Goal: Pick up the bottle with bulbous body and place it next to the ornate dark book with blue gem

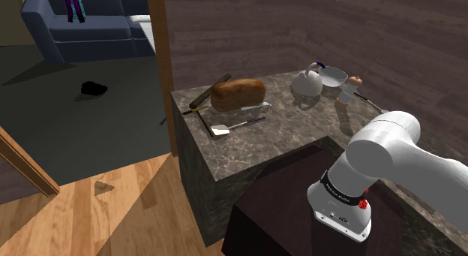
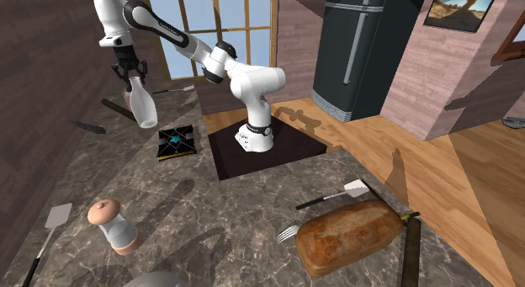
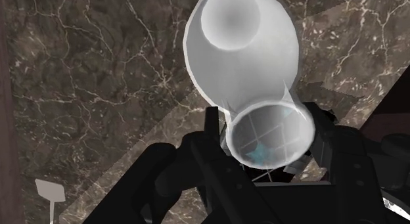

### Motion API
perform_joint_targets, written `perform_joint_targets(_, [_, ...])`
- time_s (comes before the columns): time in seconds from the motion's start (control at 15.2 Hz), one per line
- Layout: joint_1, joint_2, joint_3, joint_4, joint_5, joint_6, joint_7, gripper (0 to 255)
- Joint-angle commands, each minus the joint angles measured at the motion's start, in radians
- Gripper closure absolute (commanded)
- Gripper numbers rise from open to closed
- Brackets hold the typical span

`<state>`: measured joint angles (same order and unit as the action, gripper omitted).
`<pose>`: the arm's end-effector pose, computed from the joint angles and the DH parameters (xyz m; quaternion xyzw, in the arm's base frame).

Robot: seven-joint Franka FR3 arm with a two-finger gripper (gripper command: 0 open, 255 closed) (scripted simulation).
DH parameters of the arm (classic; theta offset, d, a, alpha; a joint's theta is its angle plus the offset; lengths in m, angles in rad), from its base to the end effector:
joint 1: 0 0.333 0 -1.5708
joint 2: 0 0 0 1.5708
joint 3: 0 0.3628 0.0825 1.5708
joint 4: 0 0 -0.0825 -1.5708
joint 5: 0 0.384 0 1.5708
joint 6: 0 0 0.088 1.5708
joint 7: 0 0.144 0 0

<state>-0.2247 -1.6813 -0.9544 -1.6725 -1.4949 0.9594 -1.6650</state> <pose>-0.5014 -0.3709 0.4182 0.9984 -0.0019 0.0555 0.0130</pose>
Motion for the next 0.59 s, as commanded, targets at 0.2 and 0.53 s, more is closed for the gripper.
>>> perform_joint_targets(0.2, [-0.02,-0.034,-0.022,-0.035,-0.02,0.018,-0.003,255])
perform_joint_targets(0.53, [-0.02,-0.034,-0.022,-0.035,-0.02,0.018,-0.003,255])
